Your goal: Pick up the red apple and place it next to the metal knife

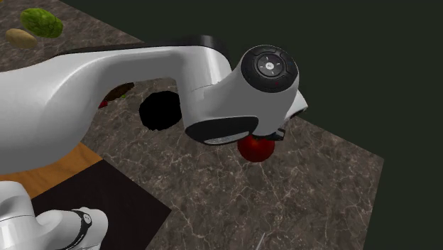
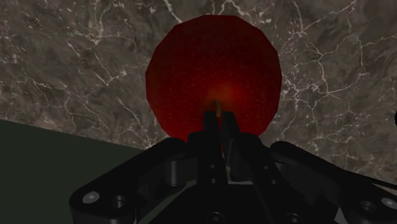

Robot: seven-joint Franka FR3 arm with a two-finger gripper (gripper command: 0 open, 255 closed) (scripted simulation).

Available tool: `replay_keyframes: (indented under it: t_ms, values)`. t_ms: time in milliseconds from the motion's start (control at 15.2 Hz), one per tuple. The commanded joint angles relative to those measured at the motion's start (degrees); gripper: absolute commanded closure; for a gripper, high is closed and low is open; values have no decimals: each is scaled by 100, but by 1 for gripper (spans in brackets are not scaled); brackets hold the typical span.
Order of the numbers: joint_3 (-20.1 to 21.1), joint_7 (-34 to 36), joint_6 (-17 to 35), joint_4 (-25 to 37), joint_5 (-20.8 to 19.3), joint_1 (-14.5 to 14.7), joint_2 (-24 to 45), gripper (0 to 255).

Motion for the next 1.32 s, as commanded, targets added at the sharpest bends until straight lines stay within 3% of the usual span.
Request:
replay_keyframes:
  t_ms: [0, 1056, 1254]
  values:
    - [-6, 26, -150, 142, -17, -5, -9, 255]
    - [-45, 194, -1407, 1497, -51, -88, 86, 255]
    - [36, 462, -1274, 1143, -208, 126, -194, 255]
